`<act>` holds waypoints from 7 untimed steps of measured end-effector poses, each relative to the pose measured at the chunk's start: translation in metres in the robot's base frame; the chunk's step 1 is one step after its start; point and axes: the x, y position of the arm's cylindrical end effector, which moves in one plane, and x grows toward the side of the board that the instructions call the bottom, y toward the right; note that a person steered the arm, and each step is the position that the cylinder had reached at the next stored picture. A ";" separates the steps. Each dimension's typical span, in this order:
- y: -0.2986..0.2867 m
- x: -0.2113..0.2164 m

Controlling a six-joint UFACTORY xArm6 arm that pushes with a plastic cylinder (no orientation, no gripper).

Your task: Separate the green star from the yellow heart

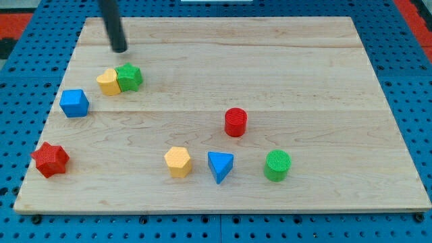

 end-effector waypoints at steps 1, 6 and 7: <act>0.027 0.047; 0.126 0.180; 0.146 0.133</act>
